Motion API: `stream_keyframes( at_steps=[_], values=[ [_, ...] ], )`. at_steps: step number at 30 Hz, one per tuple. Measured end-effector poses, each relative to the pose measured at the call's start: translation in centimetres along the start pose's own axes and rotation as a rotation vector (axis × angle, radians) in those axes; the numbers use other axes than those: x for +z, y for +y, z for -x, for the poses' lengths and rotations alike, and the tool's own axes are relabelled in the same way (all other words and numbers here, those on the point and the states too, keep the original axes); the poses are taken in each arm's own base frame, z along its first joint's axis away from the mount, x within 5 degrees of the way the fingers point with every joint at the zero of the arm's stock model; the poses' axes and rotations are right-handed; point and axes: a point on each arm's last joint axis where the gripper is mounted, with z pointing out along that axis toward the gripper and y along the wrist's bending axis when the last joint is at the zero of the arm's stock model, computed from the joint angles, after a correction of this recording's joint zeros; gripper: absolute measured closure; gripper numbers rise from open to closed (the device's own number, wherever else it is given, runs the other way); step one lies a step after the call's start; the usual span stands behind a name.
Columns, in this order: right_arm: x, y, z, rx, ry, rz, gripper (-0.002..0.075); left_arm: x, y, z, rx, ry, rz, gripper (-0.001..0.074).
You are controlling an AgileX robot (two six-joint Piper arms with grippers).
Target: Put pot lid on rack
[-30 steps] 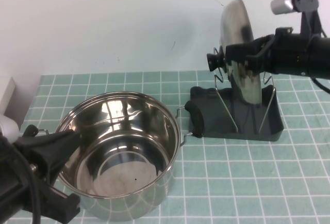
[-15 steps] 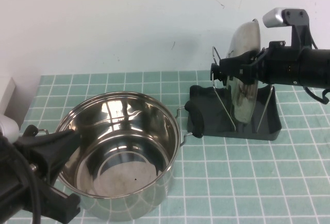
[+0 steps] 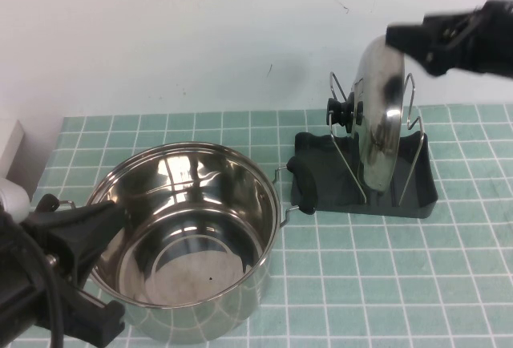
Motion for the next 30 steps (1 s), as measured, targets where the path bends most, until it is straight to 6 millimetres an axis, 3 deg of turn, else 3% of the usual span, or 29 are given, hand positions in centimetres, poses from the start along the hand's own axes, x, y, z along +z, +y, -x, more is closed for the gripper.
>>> stream_keyframes(
  at_steps=[3, 7, 10, 15, 19, 22, 25, 30],
  values=[
    [-2.2, 2.2, 2.4, -0.113, -0.083, 0.07, 0.0305, 0.0, 0.1, -0.1, 0.008, 0.013, 0.013, 0.0736],
    [-5.8, 5.9, 5.1, -0.204, -0.179, 0.234, 0.059, -0.5, 1.1, -0.2, 0.039, 0.109, 0.129, 0.0736],
    [-8.2, 8.3, 5.5, -0.238, -0.12, 0.343, 0.0686, -1.5, 2.3, 0.0, 0.053, 0.227, 0.268, 0.0736],
    [-11.3, 9.5, 2.8, -0.343, 0.276, 0.34, 0.0717, -3.2, 3.3, 0.5, 0.057, 0.335, 0.379, 0.0736],
    [-14.2, 7.7, 0.3, -0.408, 0.681, 0.093, 0.072, -4.6, 3.3, 0.6, -0.003, 0.315, 0.334, 0.0736],
    [-16.6, 6.4, -1.4, -0.429, 0.864, -0.106, 0.072, -5.5, 3.2, 0.7, -0.045, 0.264, 0.283, 0.0736],
    [-18.2, 6.9, -2.9, -0.438, 0.827, -0.185, 0.0721, -6.8, 3.3, 0.6, -0.071, 0.174, 0.228, 0.0736],
    [-20.6, 8.8, -5.8, -0.448, 0.599, -0.242, 0.0722, -8.3, 3.5, -0.9, -0.081, 0.003, 0.128, 0.0736]
  ],
)
